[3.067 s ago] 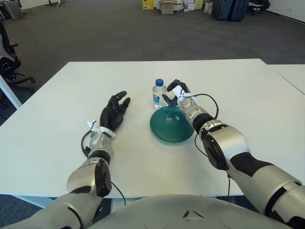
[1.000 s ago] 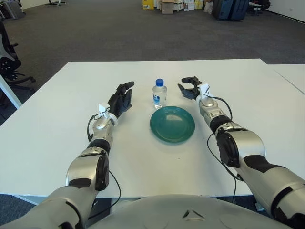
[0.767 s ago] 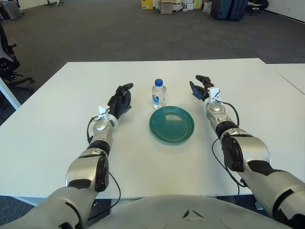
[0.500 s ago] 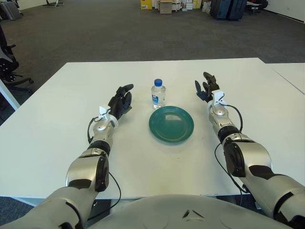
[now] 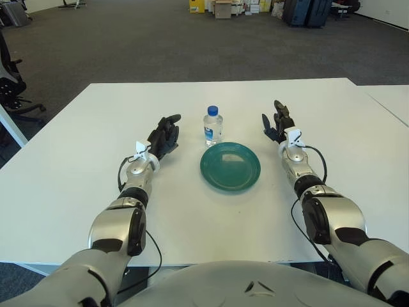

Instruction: Put the bottle into the plate.

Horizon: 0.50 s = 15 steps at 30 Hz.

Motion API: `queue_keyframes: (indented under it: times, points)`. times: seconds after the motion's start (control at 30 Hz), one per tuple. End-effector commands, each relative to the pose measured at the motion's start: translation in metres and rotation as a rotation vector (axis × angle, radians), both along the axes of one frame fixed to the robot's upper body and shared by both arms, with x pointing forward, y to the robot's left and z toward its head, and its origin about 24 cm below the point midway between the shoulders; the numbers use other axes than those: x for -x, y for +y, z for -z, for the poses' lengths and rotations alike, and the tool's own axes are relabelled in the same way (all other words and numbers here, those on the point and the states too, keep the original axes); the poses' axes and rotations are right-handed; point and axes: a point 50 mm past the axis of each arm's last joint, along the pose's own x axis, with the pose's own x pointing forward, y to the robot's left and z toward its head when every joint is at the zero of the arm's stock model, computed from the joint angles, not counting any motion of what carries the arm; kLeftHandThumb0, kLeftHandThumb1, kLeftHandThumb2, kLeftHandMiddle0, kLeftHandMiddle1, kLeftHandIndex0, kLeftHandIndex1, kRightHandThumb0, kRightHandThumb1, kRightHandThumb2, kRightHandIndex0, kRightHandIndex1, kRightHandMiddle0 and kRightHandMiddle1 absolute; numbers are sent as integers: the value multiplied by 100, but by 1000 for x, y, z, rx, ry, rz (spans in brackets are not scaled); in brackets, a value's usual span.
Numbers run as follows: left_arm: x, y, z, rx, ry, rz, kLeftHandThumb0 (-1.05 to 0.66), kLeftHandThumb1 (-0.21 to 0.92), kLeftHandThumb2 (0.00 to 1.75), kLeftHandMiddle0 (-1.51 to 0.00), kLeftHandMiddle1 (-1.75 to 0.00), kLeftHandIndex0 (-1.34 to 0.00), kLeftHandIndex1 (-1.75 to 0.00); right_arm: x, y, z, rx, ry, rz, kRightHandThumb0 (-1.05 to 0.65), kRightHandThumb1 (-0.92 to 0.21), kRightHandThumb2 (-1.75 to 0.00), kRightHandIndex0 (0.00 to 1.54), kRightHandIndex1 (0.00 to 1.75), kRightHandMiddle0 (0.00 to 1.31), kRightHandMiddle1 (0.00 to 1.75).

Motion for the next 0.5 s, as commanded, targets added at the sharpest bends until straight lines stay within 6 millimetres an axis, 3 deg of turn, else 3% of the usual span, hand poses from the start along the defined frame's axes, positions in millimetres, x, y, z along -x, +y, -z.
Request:
queue_keyframes:
  times: [0.0, 0.47]
  points:
    - [-13, -2, -13, -41, -18, 37, -80, 92, 58, -26, 0, 0, -62, -5, 0, -8, -7, -18, -20, -101, -92, -62, 0, 0, 0, 12]
    - [-21, -10, -19, -72, 5, 106, -90, 92, 53, -18, 0, 0, -45, -6, 7, -8, 5, -6, -54, -101, -92, -65, 0, 0, 0, 12]
